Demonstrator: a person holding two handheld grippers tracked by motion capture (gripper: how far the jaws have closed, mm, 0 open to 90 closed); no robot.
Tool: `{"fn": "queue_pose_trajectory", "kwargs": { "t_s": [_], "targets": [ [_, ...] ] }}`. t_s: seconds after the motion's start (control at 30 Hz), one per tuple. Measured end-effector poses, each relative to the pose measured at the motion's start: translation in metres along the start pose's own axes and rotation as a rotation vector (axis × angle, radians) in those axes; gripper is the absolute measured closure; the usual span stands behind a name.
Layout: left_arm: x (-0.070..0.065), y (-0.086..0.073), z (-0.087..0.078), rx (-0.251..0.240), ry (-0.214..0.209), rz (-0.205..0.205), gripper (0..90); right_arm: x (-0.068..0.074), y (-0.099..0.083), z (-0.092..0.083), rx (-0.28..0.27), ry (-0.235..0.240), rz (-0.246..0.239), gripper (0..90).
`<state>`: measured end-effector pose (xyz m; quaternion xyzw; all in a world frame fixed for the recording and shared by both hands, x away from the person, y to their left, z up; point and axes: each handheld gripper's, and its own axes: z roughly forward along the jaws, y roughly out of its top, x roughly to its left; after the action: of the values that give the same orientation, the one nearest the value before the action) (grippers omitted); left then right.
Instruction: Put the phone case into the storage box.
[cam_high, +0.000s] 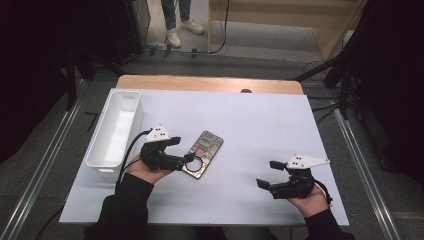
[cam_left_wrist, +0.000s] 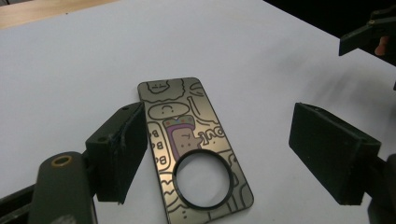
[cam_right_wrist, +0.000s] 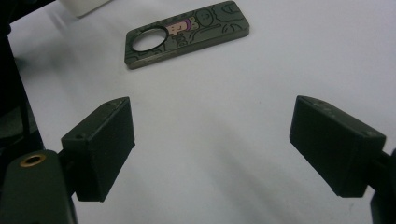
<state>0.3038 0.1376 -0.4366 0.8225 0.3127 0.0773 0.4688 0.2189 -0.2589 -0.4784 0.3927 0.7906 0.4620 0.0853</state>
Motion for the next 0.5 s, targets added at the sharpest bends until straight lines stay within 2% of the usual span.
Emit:
{"fn": "queue_pose_trajectory", "kwargs": {
  "t_s": [0.23,0.3,0.43,0.47,0.5],
  "targets": [
    [-0.005,0.006,0.016,0.001,0.019,0.004,19.4,0.000,-0.001,0.000,0.000,-0.001,0.005,12.9],
    [-0.008,0.008,0.021,-0.007,0.046,0.009,19.4,-0.001,-0.001,0.000,-0.001,-0.002,0.005,12.9],
    [-0.010,0.008,0.026,-0.006,0.064,-0.006,19.3,-0.001,-0.001,0.000,-0.001,0.000,0.007,12.9],
    [-0.012,0.010,0.029,-0.007,0.092,-0.002,19.3,-0.001,-0.001,0.000,-0.001,0.000,0.008,12.9],
    [-0.012,0.010,0.029,-0.007,0.092,-0.002,19.3,-0.001,-0.001,0.000,-0.003,0.002,0.009,13.0]
  ]
}}
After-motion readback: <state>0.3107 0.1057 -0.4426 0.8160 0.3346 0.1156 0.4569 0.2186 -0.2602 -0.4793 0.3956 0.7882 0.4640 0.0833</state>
